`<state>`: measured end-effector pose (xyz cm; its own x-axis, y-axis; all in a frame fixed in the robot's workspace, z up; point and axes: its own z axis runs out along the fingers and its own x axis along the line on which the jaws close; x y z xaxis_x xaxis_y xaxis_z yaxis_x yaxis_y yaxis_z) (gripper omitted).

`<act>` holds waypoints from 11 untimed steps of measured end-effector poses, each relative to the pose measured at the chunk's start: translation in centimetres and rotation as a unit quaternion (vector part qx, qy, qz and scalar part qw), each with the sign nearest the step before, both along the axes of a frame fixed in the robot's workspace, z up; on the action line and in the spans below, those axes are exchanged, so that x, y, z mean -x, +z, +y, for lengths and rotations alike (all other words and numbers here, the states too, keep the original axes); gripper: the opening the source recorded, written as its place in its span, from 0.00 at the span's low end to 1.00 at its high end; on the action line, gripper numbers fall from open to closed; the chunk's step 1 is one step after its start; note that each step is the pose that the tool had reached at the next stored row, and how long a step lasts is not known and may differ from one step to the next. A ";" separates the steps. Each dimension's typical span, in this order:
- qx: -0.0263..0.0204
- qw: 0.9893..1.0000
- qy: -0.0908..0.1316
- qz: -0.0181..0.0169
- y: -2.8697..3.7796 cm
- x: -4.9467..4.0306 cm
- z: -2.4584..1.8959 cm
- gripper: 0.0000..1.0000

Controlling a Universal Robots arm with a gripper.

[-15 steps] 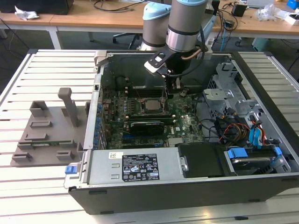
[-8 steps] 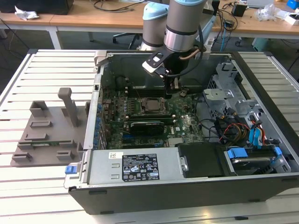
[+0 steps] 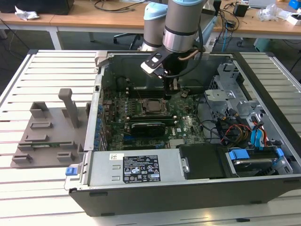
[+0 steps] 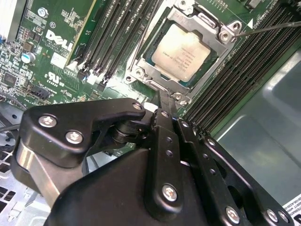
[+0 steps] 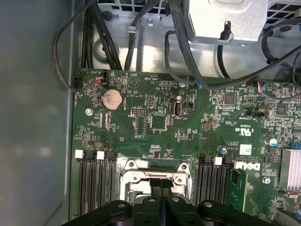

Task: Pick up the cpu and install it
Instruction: 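Install the first cpu locking lever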

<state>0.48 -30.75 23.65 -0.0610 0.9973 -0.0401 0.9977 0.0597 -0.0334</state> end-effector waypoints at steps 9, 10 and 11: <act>0.000 1.000 0.000 0.000 -0.05 0.34 0.00 0.11; 0.000 1.000 0.000 0.000 -0.05 0.36 0.00 0.11; 0.000 1.000 0.000 0.000 -0.05 0.40 0.00 0.11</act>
<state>0.08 -30.75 23.60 -0.0610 0.9973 -0.0401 0.9977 0.0597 -0.0333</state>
